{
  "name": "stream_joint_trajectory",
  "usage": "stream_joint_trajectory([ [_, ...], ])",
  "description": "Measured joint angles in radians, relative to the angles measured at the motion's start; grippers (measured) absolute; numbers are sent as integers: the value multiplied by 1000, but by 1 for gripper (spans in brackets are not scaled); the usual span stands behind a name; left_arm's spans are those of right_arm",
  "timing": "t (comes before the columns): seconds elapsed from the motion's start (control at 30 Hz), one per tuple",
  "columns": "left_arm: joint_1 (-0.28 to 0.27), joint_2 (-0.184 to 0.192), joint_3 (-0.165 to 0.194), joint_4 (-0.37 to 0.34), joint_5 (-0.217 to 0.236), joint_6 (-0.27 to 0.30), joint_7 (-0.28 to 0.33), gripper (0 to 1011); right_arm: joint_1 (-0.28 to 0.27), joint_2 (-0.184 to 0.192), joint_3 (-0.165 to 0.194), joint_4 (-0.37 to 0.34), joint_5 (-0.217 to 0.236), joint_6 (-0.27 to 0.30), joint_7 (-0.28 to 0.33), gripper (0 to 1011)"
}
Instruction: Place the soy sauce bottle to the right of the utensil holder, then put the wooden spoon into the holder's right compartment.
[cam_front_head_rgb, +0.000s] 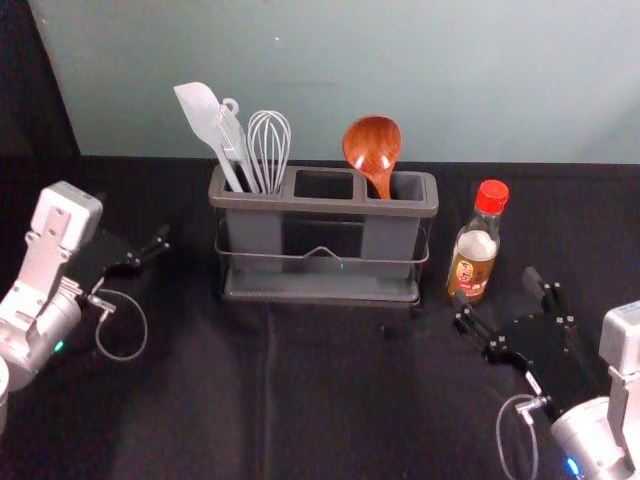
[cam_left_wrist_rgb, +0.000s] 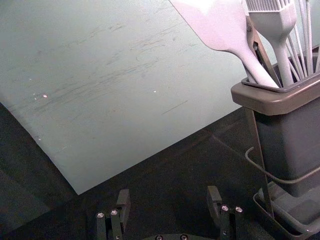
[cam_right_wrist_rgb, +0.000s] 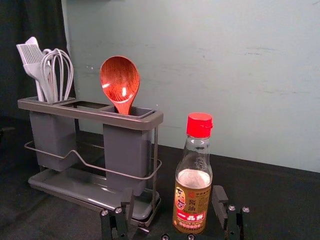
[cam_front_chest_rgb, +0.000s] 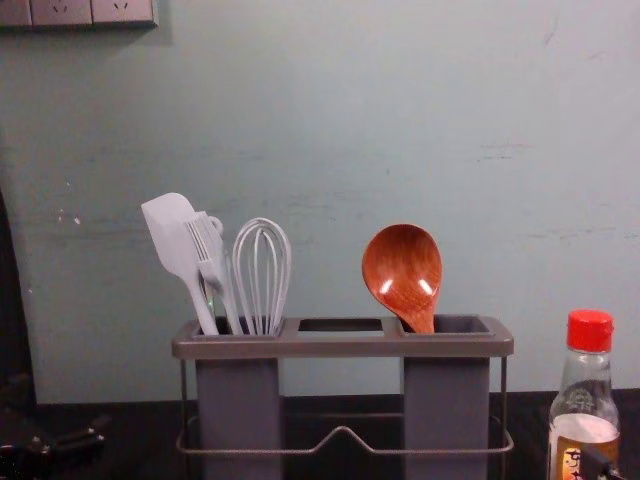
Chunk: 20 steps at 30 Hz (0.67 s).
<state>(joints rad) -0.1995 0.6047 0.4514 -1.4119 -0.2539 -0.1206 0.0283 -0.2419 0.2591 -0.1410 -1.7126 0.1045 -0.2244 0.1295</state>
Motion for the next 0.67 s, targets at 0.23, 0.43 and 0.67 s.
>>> stream_joint_trajectory([
  [0.23,0,0,0,0,0,0,0,1005,-1,0,-1,-1,-1,0,-1,1002],
  [0.43,0,0,0,0,0,0,0,1005,-1,0,-1,-1,-1,-1,-2,1002],
  [0.67,0,0,0,0,0,0,0,1005,-1,0,-1,-1,-2,-2,-2,1003],
])
